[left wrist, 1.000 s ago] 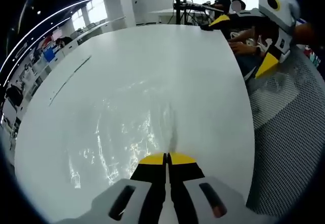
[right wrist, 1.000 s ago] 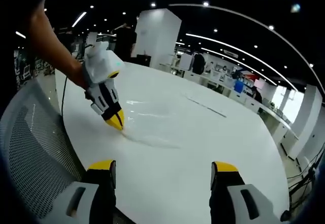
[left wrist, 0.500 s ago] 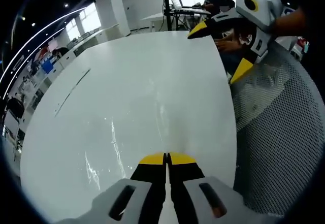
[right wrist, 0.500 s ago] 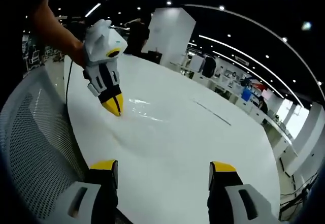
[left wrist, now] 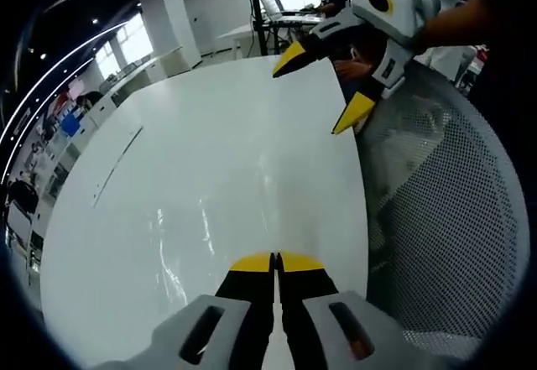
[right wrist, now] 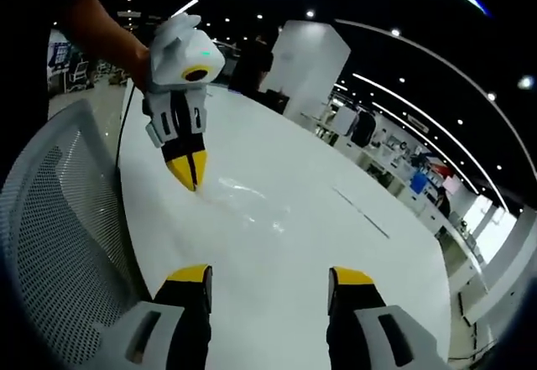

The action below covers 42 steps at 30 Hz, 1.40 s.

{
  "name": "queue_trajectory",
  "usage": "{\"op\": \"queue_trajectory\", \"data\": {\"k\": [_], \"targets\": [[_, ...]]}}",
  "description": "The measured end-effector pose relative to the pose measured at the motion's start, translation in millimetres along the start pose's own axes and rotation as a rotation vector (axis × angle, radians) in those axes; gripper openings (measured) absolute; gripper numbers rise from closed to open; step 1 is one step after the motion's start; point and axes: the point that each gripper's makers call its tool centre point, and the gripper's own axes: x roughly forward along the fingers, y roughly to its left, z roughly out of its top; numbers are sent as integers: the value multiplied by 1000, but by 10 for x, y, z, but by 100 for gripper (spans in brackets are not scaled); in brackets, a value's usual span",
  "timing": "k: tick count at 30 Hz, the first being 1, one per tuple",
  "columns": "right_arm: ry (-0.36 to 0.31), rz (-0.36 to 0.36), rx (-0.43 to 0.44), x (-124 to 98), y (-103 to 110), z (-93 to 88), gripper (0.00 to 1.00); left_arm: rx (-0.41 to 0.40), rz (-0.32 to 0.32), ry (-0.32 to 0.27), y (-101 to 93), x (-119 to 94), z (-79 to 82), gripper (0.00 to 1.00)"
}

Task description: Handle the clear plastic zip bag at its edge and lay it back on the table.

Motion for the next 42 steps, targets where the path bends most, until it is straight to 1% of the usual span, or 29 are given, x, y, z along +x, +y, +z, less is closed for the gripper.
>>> {"op": "queue_trajectory", "data": {"k": [2, 3, 5, 6, 9, 11, 14, 21, 25, 28, 30, 35, 37, 40, 42], "targets": [[-3, 23, -15, 33, 48, 31, 51, 12, -13, 3, -49, -30, -9, 0], [-1, 35, -28, 53, 74, 45, 49, 20, -29, 1, -83, -32, -11, 0], [-3, 47, -41, 72, 95, 64, 48, 28, -39, 3, -111, -42, -13, 0], [-6, 61, -53, 96, 126, 89, 46, 50, -54, 2, -143, -46, -21, 0], [-6, 94, -75, 137, 197, 116, 42, 65, -80, -8, -210, -94, 26, 0], [-3, 118, -87, 163, 253, 119, 41, 88, -100, -11, -246, -108, 43, 0], [9, 148, -83, 193, 316, 93, 37, 100, -124, -21, -296, -128, 64, 0], [13, 196, -97, 210, 425, 111, 26, 137, -159, -32, -356, -148, 118, 0], [5, 215, -112, 214, 461, 144, 20, 145, -170, -33, -370, -163, 132, 0], [4, 231, -126, 215, 497, 153, 16, 146, -195, -39, -401, -178, 147, 0], [8, 241, -136, 214, 516, 149, 12, 149, -193, -34, -389, -177, 139, 0], [14, 250, -129, 220, 544, 137, 4, 145, -186, -28, -356, -167, 114, 0], [18, 258, -129, 222, 568, 130, 3, 140, -182, -24, -346, -167, 103, 0], [19, 271, -151, 225, 602, 136, 0, 159, -173, -10, -329, -157, 66, 0], [23, 280, -188, 232, 622, 134, 0, 168, -170, -1, -332, -151, 46, 1]]}}
